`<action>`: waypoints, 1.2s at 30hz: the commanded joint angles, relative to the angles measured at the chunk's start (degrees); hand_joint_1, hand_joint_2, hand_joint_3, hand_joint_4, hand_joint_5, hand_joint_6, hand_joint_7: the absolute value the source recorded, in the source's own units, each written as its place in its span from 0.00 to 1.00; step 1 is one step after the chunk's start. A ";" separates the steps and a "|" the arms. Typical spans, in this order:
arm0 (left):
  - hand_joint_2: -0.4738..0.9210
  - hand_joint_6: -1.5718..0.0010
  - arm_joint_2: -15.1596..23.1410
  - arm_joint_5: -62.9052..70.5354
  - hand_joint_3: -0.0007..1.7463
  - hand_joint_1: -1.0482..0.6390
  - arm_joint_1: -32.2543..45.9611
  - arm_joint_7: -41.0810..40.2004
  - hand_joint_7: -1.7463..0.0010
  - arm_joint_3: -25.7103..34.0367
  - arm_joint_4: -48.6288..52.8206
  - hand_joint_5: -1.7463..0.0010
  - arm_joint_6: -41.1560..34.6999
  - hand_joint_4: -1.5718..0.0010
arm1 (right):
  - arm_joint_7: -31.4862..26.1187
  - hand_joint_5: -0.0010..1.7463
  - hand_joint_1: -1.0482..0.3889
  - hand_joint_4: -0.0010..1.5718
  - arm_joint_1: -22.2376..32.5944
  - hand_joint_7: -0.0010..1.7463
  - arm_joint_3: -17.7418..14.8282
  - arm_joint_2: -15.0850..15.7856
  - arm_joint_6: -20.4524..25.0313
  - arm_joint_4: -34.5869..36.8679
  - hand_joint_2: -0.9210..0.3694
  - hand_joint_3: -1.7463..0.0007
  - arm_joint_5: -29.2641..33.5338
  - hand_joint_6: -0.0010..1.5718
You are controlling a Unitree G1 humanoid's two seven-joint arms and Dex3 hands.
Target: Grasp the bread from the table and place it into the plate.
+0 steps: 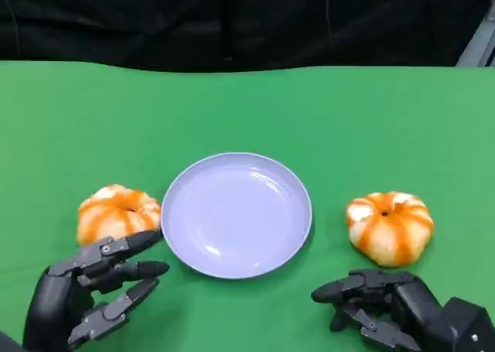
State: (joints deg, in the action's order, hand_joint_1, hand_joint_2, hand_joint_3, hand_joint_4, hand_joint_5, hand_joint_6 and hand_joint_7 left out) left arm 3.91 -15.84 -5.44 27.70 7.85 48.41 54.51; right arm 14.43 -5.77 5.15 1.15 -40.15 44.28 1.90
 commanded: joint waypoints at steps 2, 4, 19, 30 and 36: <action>1.00 0.46 0.97 -0.81 0.11 0.51 -1.04 0.86 1.00 1.21 -0.48 0.82 -0.63 0.43 | -0.15 0.67 0.68 0.51 0.14 0.16 -0.44 0.76 0.72 1.04 0.00 0.77 0.05 0.72; 1.00 0.69 1.65 -0.92 0.15 0.38 -1.76 1.02 1.00 1.75 -0.17 0.91 -0.86 0.54 | -0.37 0.68 0.68 0.51 0.07 0.17 -0.40 0.79 0.88 1.02 0.00 0.77 0.25 0.72; 1.00 0.76 4.76 2.99 0.18 0.31 -7.08 -3.16 1.00 5.36 1.47 0.99 0.34 0.61 | -0.86 0.70 0.68 0.51 -0.04 0.17 -0.26 0.65 1.21 1.05 0.00 0.78 0.63 0.72; 1.00 0.78 12.16 26.34 0.22 0.22 -10.45 -22.75 1.00 1.61 4.94 1.00 3.83 0.73 | -0.48 0.71 0.68 0.50 -0.13 0.17 -0.37 0.51 1.18 1.36 0.00 0.77 0.20 0.72; 1.00 0.76 17.40 40.71 0.23 0.19 -11.76 -35.98 0.99 -3.70 4.03 1.00 0.71 0.79 | -0.79 0.70 0.68 0.50 -0.16 0.17 -0.24 0.57 1.33 1.21 0.00 0.78 0.51 0.72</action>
State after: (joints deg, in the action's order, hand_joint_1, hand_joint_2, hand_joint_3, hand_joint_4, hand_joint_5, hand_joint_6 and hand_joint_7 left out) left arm 18.29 20.06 -16.48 -3.33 6.22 53.05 57.22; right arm 13.91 -6.32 5.15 1.04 -40.01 44.71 2.13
